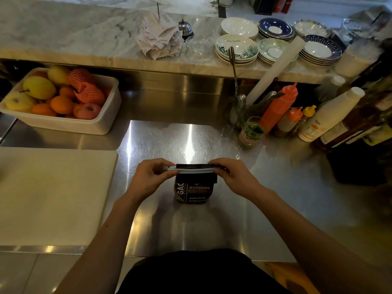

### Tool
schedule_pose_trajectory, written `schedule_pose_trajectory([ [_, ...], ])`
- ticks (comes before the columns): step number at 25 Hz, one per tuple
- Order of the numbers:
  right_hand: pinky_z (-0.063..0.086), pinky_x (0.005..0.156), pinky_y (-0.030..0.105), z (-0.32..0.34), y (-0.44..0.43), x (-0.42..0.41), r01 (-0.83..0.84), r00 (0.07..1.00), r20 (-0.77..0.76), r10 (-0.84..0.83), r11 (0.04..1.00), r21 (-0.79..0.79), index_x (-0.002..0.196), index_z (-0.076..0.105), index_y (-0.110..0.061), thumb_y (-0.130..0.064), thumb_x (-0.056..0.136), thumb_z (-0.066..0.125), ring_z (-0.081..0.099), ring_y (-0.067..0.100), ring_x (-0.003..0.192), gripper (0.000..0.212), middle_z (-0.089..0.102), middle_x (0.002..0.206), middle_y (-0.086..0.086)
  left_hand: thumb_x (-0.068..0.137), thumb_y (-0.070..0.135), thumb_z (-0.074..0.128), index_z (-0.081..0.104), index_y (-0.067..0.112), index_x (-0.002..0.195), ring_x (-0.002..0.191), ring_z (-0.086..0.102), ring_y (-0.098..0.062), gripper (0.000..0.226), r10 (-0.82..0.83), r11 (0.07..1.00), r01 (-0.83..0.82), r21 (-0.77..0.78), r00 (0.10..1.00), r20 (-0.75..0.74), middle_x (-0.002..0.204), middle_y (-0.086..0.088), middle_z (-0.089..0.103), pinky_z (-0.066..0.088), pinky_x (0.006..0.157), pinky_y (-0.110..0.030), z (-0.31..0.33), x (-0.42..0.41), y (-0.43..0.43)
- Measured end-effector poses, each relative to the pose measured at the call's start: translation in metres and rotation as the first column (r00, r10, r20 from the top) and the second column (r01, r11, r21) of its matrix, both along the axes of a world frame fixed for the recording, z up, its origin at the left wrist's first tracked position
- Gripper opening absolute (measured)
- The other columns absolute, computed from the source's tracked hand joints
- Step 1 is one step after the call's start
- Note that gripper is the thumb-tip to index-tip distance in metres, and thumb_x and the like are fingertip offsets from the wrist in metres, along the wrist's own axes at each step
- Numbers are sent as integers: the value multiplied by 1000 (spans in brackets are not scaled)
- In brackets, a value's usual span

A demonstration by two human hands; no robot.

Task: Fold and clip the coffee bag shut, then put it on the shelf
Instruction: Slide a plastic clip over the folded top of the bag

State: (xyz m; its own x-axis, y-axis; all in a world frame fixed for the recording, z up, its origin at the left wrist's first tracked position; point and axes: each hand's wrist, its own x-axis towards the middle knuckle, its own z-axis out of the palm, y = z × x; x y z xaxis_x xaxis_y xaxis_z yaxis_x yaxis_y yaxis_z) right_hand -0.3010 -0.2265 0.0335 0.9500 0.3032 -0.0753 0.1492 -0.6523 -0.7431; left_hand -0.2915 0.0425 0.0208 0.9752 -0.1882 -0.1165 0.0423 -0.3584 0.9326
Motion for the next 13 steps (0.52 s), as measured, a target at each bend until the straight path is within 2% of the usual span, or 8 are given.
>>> schedule_pose_trajectory([
  [3,50,87,14,-4,-1,-5,107,994,-39,-104,991,77,113,69,-13,-7,95,57,65,6,92,23,71,101,-3,79,13,77,76,13,88,74,71,-10,9,34,994,-39,-102,998,-51,75,-1,74,53,71,-19,-1,-4,-3],
  [5,47,84,7,-7,3,-7,153,988,-32,-150,982,112,112,69,-14,-7,94,58,64,1,90,23,69,99,-7,78,8,77,75,15,87,78,72,-9,11,111,975,-128,-180,989,-98,78,1,76,54,74,-19,-3,-7,-7],
  [7,49,83,9,-11,8,-9,230,973,-62,-222,954,192,113,68,-16,-7,93,59,66,4,91,24,70,100,-6,77,11,78,74,18,88,82,73,-11,14,186,947,-218,-234,971,-153,82,-1,77,55,77,-21,-6,-9,-10],
  [10,54,80,14,-20,15,-15,391,920,-177,-350,856,339,112,67,-16,-7,93,60,68,5,93,22,71,100,-1,76,19,77,75,20,88,87,73,-17,13,240,893,-310,-325,941,-238,87,-5,78,56,83,-31,-14,-14,-13],
  [13,55,78,19,-27,18,-21,500,866,-219,-450,787,361,110,68,-16,-11,93,61,68,4,90,19,73,99,-1,82,13,72,75,21,87,83,70,-15,10,242,845,-362,-393,915,-323,88,-2,76,55,76,-29,-15,-14,-16],
])
